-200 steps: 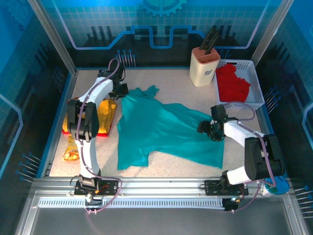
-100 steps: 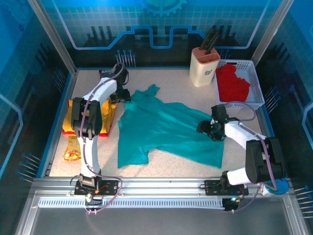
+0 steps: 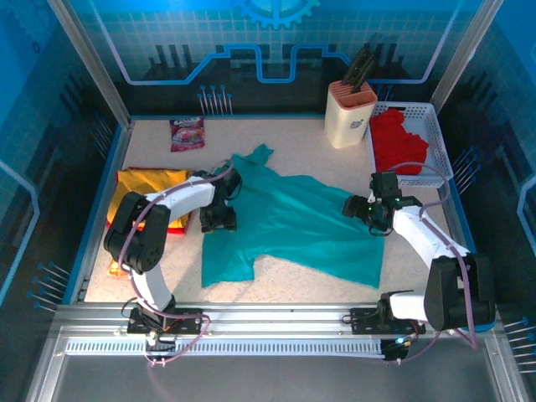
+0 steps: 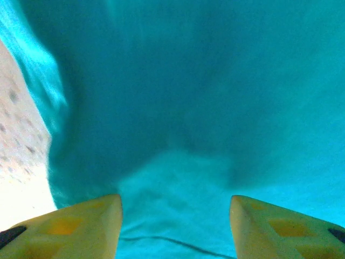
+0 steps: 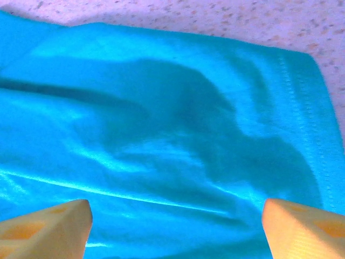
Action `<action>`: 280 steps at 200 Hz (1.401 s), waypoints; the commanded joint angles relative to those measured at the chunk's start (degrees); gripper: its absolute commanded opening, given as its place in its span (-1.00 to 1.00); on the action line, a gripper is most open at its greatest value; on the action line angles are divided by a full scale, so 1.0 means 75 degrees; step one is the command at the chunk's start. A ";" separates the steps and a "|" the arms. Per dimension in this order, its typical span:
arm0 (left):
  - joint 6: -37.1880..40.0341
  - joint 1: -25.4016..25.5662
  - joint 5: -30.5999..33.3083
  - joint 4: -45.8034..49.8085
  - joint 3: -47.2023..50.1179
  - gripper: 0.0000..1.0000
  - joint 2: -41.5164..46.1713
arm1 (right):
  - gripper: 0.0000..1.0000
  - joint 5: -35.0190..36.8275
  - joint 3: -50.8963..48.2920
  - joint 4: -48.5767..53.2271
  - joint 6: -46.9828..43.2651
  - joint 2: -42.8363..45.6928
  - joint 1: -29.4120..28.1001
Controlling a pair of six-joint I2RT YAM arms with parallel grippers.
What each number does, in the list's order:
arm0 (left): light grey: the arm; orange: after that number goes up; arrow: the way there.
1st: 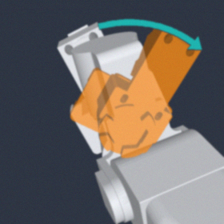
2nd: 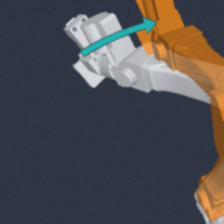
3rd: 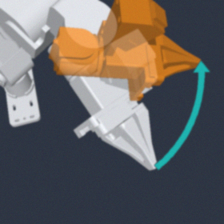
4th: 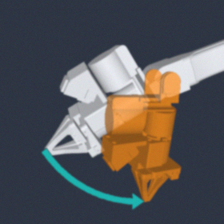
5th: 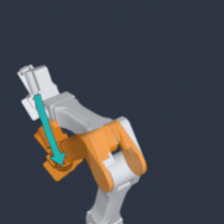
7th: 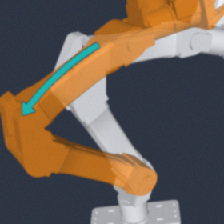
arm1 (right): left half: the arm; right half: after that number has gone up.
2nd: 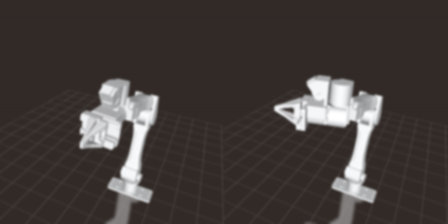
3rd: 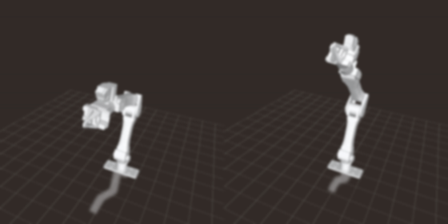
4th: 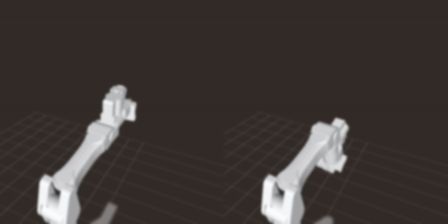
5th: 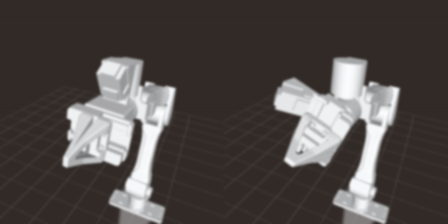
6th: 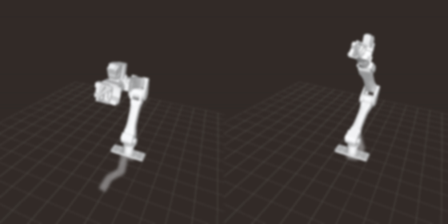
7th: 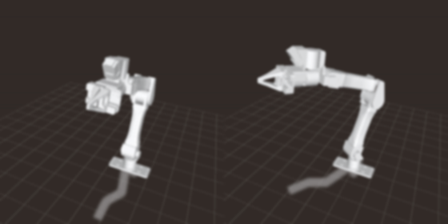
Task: Fold and stack the t-shirts
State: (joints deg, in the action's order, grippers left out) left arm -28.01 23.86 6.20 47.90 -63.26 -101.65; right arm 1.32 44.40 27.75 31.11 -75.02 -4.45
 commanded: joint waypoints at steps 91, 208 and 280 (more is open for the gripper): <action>-0.1328 0.0733 0.0194 0.1285 0.1506 -0.14 0.1410 | 0.60 0.0395 0.3269 0.0918 -0.1153 -0.2783 -0.0173; 0.2197 -0.0220 0.1046 -0.0099 -0.4871 0.16 -0.2014 | 0.60 -0.0010 0.3430 0.0794 -0.1081 -0.3060 -0.0443; 0.3253 0.0235 0.1269 -0.2282 -0.5401 0.07 -0.3140 | 0.60 -0.0337 0.3267 0.0638 -0.0986 -0.3037 -0.0445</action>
State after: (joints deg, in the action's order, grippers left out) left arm -8.80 22.74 12.78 37.76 -100.49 -124.05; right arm 0.78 70.00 32.93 22.90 -99.11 -7.35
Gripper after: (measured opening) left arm 0.535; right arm 0.802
